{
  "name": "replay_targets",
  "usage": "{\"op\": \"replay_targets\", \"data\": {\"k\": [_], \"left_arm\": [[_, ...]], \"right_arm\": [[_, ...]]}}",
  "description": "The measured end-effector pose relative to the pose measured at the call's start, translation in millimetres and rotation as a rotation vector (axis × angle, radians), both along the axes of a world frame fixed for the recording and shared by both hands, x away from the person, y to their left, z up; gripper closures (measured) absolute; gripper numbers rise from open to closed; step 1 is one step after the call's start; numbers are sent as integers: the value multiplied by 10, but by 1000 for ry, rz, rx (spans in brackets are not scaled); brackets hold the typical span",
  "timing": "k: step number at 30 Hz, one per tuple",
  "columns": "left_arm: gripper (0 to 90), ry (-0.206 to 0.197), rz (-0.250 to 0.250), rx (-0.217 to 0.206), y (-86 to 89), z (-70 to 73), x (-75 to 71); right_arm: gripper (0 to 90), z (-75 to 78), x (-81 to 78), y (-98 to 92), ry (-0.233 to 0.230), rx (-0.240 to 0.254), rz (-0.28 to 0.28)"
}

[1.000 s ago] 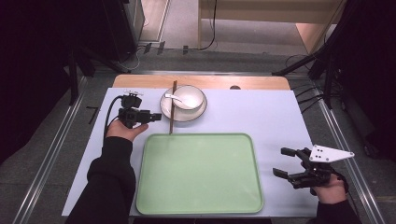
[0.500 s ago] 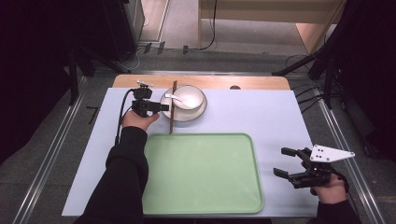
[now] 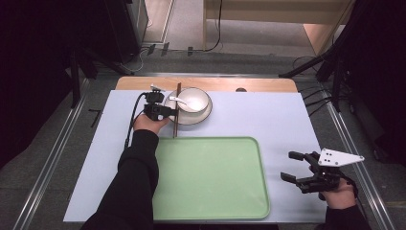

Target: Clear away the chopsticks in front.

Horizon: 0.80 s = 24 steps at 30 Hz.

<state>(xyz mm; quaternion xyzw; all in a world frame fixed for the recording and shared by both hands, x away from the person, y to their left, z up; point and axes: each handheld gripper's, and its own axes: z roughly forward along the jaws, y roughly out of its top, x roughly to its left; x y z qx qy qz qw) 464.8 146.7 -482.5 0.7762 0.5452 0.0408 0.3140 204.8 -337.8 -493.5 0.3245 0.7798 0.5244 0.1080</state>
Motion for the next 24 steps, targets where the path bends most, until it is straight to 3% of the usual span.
{"op": "replay_targets", "data": {"k": [5, 10, 19, 24], "left_arm": [[797, 27, 61, -12, 3, -67, 55], [845, 27, 122, -38, -14, -89, 82], [859, 55, 149, -67, 4, -72, 91], [860, 44, 151, -83, 103, 46, 60]], "right_arm": [[164, -1, 10, 0, -2, -1, 4], [165, -3, 10, -4, -2, 1, 6], [165, -6, 0, -15, 0, 7, 6], [165, -8, -9, -22, -1, 8, 8]]}}
